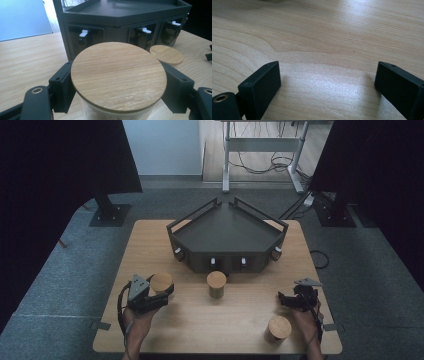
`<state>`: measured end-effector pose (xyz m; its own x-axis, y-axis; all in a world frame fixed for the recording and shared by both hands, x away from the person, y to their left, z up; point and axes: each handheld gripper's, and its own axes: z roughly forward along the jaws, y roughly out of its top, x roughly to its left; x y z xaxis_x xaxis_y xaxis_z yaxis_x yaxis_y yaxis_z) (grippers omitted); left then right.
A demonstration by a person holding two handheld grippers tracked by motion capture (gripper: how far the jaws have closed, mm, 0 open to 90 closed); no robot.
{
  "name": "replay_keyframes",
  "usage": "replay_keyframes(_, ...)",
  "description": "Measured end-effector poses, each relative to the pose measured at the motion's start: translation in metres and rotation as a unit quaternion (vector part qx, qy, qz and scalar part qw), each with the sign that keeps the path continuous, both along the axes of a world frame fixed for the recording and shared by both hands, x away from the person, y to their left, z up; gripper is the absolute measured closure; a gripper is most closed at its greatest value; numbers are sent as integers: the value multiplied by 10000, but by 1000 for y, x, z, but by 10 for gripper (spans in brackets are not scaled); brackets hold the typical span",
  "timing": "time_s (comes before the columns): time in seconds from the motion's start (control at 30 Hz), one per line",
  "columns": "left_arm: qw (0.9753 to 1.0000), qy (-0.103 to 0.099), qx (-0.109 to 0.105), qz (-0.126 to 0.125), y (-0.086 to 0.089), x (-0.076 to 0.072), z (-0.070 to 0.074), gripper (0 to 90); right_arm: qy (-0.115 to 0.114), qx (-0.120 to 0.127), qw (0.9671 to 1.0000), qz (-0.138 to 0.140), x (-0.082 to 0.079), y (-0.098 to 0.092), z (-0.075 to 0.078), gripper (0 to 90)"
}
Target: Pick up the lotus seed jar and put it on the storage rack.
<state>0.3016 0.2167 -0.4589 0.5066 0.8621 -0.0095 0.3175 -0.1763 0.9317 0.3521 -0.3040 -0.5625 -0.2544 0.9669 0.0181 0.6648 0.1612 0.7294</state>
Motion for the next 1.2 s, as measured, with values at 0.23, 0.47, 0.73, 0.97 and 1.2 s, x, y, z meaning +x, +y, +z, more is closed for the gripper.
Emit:
replay_keyframes(0.23,10000,-10,11,-11,-2,4,4,239,-1,0,10000,-1,0,0,0,60)
replay_keyframes(0.47,10000,-18,23,13,-3,7,8,239,0,1,10000,1,0,0,0,60)
replay_keyframes(0.73,10000,-43,18,9,-4,12,14,239,0,1,10000,-1,0,0,0,60)
replay_keyframes(0.97,10000,-72,5,10,-4,15,19,239,-1,1,10000,1,0,0,0,60)
replay_keyframes(1.2,10000,-64,-35,-4,-4,18,22,239,-1,1,10000,1,0,0,0,60)
